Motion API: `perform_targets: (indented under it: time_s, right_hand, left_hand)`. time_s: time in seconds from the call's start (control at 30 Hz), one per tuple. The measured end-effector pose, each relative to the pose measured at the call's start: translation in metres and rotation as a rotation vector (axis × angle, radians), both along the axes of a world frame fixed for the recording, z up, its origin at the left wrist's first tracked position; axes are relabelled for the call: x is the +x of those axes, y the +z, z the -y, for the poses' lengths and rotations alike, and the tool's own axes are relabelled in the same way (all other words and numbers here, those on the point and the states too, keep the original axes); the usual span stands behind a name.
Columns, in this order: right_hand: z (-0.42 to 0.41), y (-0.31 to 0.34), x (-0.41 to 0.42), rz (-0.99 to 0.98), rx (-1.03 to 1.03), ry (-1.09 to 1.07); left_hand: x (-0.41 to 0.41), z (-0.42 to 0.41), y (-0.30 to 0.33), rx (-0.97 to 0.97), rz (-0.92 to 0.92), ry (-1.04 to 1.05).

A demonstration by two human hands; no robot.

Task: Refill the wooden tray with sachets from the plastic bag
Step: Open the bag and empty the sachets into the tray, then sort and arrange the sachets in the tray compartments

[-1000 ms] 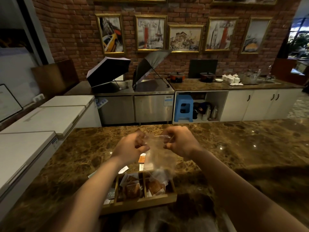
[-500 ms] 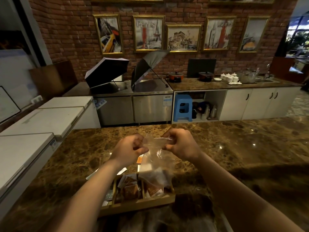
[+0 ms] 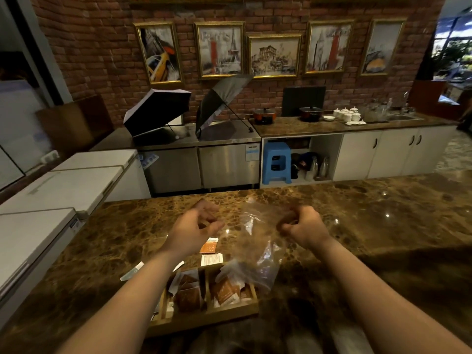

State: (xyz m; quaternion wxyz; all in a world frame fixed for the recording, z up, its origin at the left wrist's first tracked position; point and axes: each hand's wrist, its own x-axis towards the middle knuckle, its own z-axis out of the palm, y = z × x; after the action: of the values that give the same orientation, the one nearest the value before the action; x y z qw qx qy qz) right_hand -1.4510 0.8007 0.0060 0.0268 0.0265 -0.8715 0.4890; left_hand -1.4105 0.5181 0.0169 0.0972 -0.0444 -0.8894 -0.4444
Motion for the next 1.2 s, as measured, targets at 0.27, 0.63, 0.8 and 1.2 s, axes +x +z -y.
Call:
perform_targets:
  time_s: [0.27, 0.63, 0.8, 1.2]
  right_hand:
    - [-0.075, -0.053, -0.004, 0.096, 0.220, -0.160]
    - [-0.057, -0.069, 0.008, 0.106, 0.625, -0.100]
    - [0.046, -0.082, 0.030, -0.139, 0.556, 0.233]
    - [0.131, -0.109, 0.072, -0.059, 0.883, 0.572]
  left_hand:
    - [0.009, 0.028, -0.014, -0.059, 0.079, 0.135]
    - [0.044, 0.048, -0.052, -0.340, 0.202, 0.334]
    - [0.058, 0.039, -0.075, -0.598, 0.275, 0.198]
    - [0.068, 0.055, -0.106, -0.914, 0.263, -0.128]
